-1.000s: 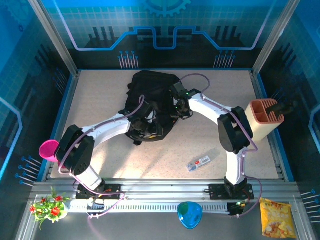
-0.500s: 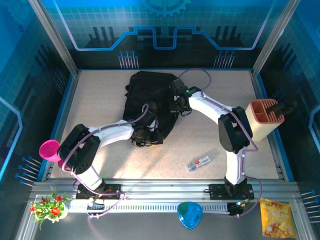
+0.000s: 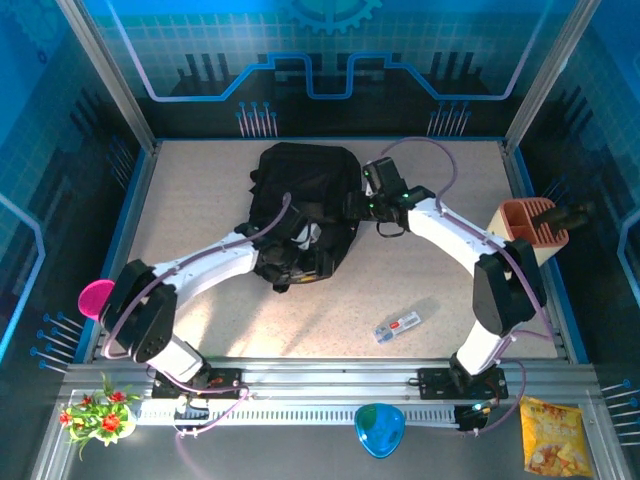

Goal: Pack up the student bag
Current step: Move the student bag to the center of the table.

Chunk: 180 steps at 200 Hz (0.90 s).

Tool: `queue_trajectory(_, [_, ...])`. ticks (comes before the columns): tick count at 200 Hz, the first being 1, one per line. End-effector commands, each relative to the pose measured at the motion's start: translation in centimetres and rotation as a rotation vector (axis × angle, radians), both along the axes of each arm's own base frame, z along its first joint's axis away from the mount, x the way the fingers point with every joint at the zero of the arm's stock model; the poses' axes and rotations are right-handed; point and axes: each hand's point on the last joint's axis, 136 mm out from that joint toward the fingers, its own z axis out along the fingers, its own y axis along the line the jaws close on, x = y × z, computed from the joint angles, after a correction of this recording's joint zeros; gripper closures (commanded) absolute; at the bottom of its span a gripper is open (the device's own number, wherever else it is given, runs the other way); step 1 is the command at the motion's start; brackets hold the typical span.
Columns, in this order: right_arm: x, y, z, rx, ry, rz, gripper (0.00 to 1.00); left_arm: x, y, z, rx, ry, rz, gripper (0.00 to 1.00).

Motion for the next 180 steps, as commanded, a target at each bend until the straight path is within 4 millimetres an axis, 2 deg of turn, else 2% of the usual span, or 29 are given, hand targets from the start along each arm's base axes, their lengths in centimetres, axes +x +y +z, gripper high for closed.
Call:
queue_trajectory(1, [-1.4, 0.6, -2.0, 0.078, 0.096, 0.015, 0.38, 1.7, 1.9, 2.1, 0.022, -0.069, 0.033, 0.46])
queue_trajectory(34, [-2.4, 2.1, -4.8, 0.127, 0.205, 0.032, 0.33, 5.1, 7.0, -0.3, 0.137, -0.034, 0.211, 0.44])
queue_trajectory(49, [-2.6, 2.5, -5.9, 0.112, 0.241, 0.039, 0.33, 6.0, 8.1, -1.8, 0.154, -0.020, 0.238, 0.43])
queue_trajectory(65, [-2.7, 2.6, -7.3, 0.078, 0.284, 0.032, 0.33, 6.3, 8.4, -3.2, 0.177, -0.004, 0.240, 0.43])
queue_trajectory(97, [-3.5, 2.0, -9.4, 0.027, 0.342, 0.021, 0.35, 4.6, 8.9, -6.5, 0.203, 0.079, 0.252, 0.44])
queue_trajectory(126, [-5.3, 0.8, -10.8, -0.003, 0.376, 0.016, 0.38, 1.4, 9.1, -8.3, 0.215, 0.136, 0.258, 0.44])
queue_trajectory(154, [-8.0, -0.7, -11.7, -0.041, 0.417, 0.013, 0.39, -1.7, 8.0, -8.7, 0.212, 0.170, 0.227, 0.44])
queue_trajectory(180, [-10.2, -2.2, -11.3, -0.069, 0.434, 0.000, 0.39, -2.9, 7.0, -7.1, 0.182, 0.144, 0.193, 0.44])
